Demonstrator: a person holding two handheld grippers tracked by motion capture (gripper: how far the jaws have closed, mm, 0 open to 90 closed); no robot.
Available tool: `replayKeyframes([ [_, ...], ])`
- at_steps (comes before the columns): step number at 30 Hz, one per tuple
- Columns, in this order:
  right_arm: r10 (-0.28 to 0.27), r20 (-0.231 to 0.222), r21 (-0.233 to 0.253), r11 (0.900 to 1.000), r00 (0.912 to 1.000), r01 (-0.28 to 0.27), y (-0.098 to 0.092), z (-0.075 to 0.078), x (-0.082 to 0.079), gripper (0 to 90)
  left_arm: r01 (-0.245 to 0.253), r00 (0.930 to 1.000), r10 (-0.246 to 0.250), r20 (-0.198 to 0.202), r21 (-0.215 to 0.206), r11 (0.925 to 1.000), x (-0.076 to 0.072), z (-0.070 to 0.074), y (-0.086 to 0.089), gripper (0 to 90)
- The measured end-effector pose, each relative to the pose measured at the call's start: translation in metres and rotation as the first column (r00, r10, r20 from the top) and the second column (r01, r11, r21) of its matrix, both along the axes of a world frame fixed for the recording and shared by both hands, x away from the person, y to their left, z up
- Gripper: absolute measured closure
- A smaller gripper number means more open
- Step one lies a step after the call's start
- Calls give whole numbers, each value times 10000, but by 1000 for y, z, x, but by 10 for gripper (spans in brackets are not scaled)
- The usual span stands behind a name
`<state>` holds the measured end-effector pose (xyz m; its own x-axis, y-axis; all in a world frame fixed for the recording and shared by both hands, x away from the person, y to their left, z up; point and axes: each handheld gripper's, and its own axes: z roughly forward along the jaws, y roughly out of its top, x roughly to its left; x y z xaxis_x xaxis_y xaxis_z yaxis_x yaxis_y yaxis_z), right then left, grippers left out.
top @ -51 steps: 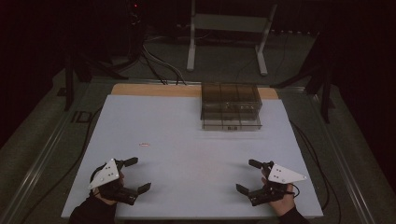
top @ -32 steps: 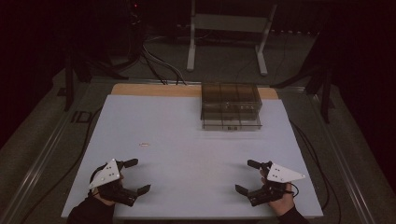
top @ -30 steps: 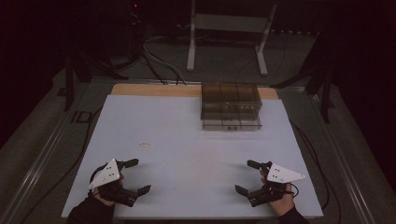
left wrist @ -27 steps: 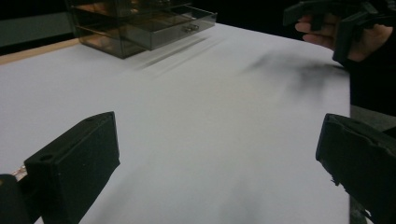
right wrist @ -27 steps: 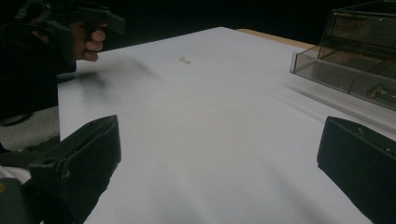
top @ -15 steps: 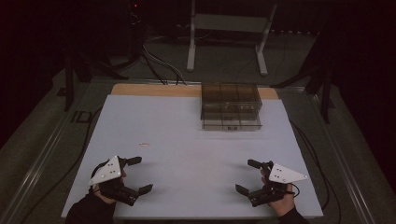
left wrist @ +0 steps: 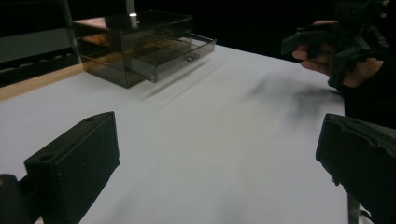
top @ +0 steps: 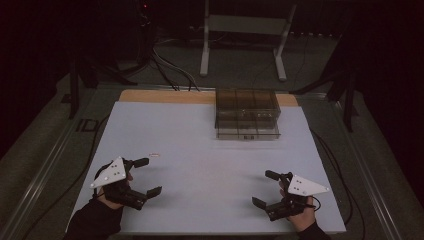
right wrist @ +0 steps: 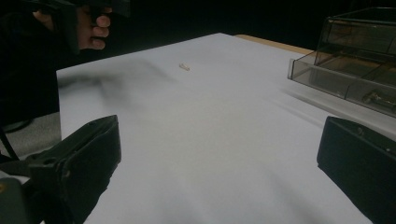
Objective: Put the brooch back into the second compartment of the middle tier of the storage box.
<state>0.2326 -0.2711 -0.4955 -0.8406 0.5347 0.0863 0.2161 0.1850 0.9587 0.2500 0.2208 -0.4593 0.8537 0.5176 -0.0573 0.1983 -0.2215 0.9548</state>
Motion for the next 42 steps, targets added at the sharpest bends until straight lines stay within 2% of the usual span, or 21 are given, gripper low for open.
replayKeyframes([
  [3,-19,-9,-59,10000,10000,19,1,0,0,0,-249,9997,249,8,-121,9996,6,2,4,2],
  [10,-11,-6,-111,9999,10000,10,1,-1,0,0,-743,9971,744,123,-87,9972,16,4,12,3],
  [16,-8,-28,-110,9999,10000,7,1,0,0,0,-958,9954,958,60,-56,9954,25,3,17,3],
  [21,2,-40,-126,9999,10000,-3,2,-1,0,0,-1150,9933,1149,96,75,9933,35,0,21,3],
  [23,-22,-9,-110,9999,10000,22,2,0,0,0,-1312,9913,1307,180,266,9910,40,-2,22,3],
  [28,-3,-46,-134,9999,10000,2,3,-1,0,0,-1568,9875,1572,-131,297,9872,54,-8,26,3],
  [29,1,-27,-124,9999,10000,-2,3,-1,0,0,-1566,9873,1576,-218,414,9868,57,-10,27,3],
  [31,11,-53,-152,9999,10000,-12,3,-1,0,0,-1757,9840,1769,-216,484,9833,63,-14,27,3],
  [34,5,-64,-103,9999,10000,-5,3,-1,1,0,-1740,9830,1768,-485,565,9831,72,-20,25,3],
  [42,-38,-44,-55,10000,10000,38,1,-1,0,0,-1938,9785,1971,-607,563,9794,88,-26,22,3],
])
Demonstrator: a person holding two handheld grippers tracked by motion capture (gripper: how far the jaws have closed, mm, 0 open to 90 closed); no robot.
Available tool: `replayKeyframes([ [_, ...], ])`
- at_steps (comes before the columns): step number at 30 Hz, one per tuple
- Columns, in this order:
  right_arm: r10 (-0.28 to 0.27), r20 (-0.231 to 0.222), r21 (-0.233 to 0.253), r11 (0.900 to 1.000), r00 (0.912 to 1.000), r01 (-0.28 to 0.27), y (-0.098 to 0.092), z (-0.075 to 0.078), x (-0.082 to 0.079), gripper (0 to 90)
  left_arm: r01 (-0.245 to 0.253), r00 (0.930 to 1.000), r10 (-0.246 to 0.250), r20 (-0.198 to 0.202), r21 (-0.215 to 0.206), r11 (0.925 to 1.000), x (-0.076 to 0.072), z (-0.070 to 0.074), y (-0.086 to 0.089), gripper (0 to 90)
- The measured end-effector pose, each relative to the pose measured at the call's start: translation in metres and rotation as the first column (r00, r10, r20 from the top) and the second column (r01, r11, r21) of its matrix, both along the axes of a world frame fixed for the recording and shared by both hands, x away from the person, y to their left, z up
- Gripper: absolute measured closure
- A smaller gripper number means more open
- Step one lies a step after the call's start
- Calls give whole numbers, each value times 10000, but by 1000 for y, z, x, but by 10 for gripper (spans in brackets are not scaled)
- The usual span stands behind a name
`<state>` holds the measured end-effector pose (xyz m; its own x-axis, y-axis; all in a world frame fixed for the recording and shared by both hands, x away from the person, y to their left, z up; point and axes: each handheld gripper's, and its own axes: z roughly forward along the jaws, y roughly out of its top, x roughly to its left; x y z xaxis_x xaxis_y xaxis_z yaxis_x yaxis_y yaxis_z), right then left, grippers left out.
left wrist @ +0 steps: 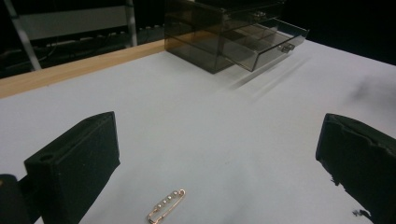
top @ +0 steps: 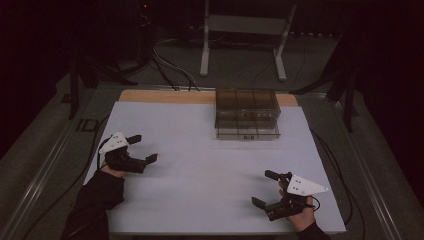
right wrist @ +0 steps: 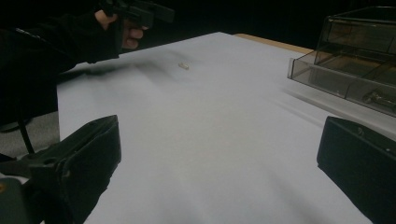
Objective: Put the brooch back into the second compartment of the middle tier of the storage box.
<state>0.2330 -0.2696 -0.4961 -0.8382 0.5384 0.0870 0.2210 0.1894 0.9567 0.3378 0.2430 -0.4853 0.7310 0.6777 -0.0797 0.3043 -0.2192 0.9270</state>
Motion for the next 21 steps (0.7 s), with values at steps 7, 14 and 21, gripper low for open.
replayKeyframes([
  [7,-10,-28,7,10000,10000,10,0,0,0,0,-52,9991,50,-409,-36,10000,11,-10,-1,3],
  [14,-7,-41,15,10000,10000,7,0,0,0,0,-116,9966,183,-803,827,9965,19,-20,-5,3],
  [21,-8,-27,38,10000,10000,8,0,0,0,0,-85,9922,237,-1228,1230,9924,26,-25,-8,4],
])
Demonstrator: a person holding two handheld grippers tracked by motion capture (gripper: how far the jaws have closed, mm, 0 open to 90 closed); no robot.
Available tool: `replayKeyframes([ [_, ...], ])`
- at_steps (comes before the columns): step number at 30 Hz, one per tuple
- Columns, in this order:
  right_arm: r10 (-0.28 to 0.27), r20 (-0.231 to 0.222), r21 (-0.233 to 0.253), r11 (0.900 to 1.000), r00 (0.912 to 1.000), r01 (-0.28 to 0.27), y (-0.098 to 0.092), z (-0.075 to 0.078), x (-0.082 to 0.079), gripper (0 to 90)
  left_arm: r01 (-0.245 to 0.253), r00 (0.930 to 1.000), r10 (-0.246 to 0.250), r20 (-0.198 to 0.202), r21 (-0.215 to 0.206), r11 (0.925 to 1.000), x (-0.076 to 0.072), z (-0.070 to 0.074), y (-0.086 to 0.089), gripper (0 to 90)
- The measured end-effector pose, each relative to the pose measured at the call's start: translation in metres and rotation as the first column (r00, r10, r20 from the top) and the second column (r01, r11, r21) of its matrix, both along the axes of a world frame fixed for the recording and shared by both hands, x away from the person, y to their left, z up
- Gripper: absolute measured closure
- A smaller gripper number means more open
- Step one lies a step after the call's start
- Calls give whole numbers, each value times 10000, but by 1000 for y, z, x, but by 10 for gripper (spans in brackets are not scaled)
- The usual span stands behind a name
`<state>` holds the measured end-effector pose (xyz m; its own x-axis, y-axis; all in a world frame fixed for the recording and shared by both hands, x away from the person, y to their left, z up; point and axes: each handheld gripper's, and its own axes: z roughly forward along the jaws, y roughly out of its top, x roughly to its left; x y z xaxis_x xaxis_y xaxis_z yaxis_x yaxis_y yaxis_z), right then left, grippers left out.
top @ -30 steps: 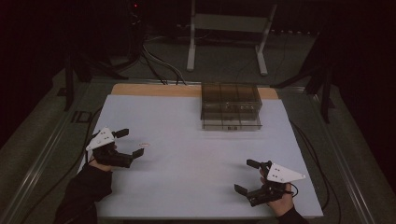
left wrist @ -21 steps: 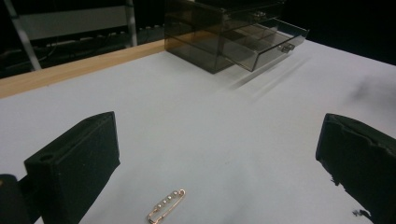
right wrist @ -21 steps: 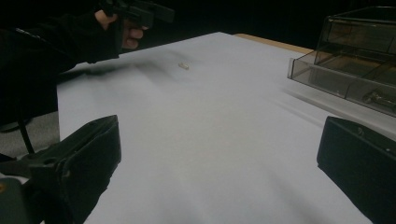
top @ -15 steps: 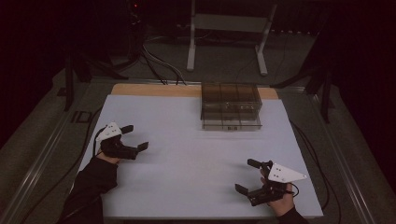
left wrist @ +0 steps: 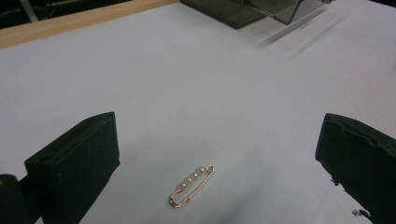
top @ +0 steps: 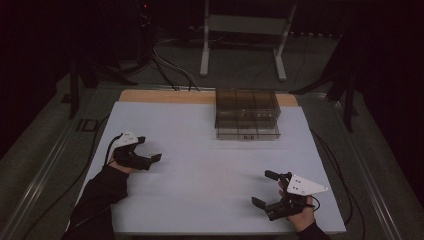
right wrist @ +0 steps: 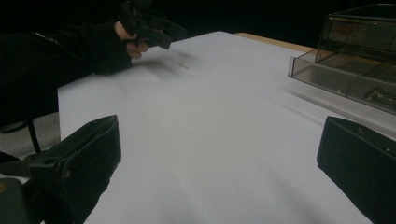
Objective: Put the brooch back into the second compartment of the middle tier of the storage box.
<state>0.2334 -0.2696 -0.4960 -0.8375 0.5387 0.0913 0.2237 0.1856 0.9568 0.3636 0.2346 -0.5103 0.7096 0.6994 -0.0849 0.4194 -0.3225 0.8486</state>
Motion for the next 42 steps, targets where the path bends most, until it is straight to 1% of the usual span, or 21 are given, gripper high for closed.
replayKeyframes([
  [2,21,-21,34,10000,10000,-21,0,0,0,0,-88,9998,90,-185,129,9999,3,-1,-1,5],
  [3,28,-32,20,10000,10000,-28,0,-1,0,0,-109,9997,112,-209,145,9998,4,-2,-1,19],
  [6,-5,-28,69,10000,10000,5,0,0,0,0,-59,9989,71,-472,263,9996,7,-6,-2,24],
  [10,22,-53,-2,10000,10000,-22,0,-1,0,0,-83,9971,129,-750,610,9981,9,-10,-2,83],
  [12,-4,-37,28,10000,10000,4,0,0,0,0,-105,9965,169,-816,780,9969,10,-11,-3,143],
  [13,0,-34,25,10000,10000,0,0,0,0,0,-152,9964,231,-820,958,9953,10,-11,-4,158],
  [15,23,-75,-25,10000,10000,-23,1,-1,0,0,-172,9966,250,-788,985,9950,10,-11,-5,183],
  [16,37,-78,-29,10000,10000,-38,1,-1,0,0,-180,9966,265,-780,1078,9940,10,-12,-4,225],
  [18,34,-49,-40,10000,10000,-35,1,-1,0,0,-81,9951,191,-971,1126,9936,12,-14,-5,250],
  [20,34,-33,-107,9999,10000,-35,2,-1,0,0,-147,9953,273,-934,1334,9910,12,-15,-5,311],
  [23,7,-32,-101,9999,10000,-7,1,-1,0,0,-81,9954,230,-929,1579,9874,12,-16,-6,418],
  [24,-3,-22,-100,9999,10000,3,1,-1,0,0,-7,9953,158,-954,1563,9877,12,-16,-6,459],
  [27,12,-75,-150,9999,10000,-13,2,-1,0,0,109,9948,46,-1018,1507,9885,13,-17,-5,545],
  [29,1,-39,-130,9999,10000,-2,2,-1,0,0,160,9950,12,-1002,1712,9851,14,-18,-7,594],
  [31,4,-69,-157,9999,10000,-5,2,-1,0,0,257,9956,-89,-929,1812,9831,13,-18,-9,632],
  [32,-1,-73,-178,9998,10000,-1,2,-1,0,0,197,9958,-24,-914,1880,9820,13,-18,-9,657],
  [37,-31,-39,-164,9999,10000,30,2,-1,0,0,197,9955,-20,-951,1856,9824,13,-18,-9,761],
  [40,-16,-31,-161,9999,10000,16,2,-1,0,0,250,9947,-62,-1030,1823,9829,13,-18,-9,830],
  [42,-8,-72,-170,9999,10000,6,2,-1,0,0,233,9937,-32,-1118,1786,9836,13,-17,-9,855],
])
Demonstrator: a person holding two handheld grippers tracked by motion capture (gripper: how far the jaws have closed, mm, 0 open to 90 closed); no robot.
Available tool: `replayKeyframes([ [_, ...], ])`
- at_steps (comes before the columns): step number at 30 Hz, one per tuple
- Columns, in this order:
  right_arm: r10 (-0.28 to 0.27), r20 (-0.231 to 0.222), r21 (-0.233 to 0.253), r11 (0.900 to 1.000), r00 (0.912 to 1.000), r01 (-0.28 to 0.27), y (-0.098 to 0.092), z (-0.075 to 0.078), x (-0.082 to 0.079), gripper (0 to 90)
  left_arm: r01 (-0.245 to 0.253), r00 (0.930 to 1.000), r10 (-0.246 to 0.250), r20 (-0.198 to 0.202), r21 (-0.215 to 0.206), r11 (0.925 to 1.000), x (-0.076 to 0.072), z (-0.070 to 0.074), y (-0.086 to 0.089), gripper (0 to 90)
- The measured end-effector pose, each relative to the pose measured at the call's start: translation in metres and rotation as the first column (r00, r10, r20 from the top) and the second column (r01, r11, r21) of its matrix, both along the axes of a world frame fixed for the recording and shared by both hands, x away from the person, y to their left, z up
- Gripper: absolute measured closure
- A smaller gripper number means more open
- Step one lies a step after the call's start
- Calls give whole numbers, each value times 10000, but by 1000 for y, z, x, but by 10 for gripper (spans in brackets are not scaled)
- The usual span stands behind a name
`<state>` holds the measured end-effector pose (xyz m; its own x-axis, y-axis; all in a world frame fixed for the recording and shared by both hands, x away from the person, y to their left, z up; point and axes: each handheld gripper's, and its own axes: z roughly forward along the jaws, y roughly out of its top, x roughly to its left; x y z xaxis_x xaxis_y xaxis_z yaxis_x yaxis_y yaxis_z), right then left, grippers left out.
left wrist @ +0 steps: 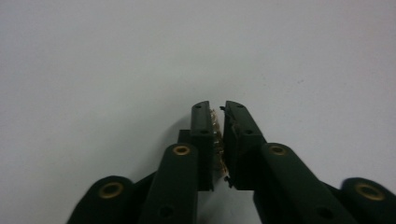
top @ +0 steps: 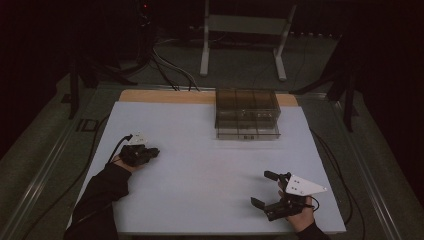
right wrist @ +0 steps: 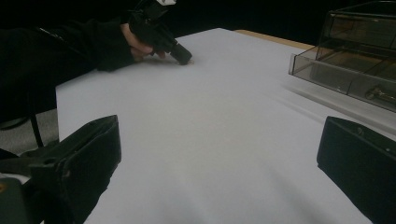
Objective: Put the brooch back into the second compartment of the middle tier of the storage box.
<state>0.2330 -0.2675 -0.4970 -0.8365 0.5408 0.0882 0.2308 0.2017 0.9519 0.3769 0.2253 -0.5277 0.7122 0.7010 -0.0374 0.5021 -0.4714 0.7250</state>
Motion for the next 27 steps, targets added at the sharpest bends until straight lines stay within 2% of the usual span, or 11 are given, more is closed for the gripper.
replayKeyframes([
  [12,25,4,-10,10000,10000,-25,0,0,0,0,-203,9996,197,-203,-271,9994,1,2,2,872],
  [27,-28,39,53,10000,10000,27,-1,1,0,0,134,9998,-139,-153,-339,9993,-4,10,-7,873],
])
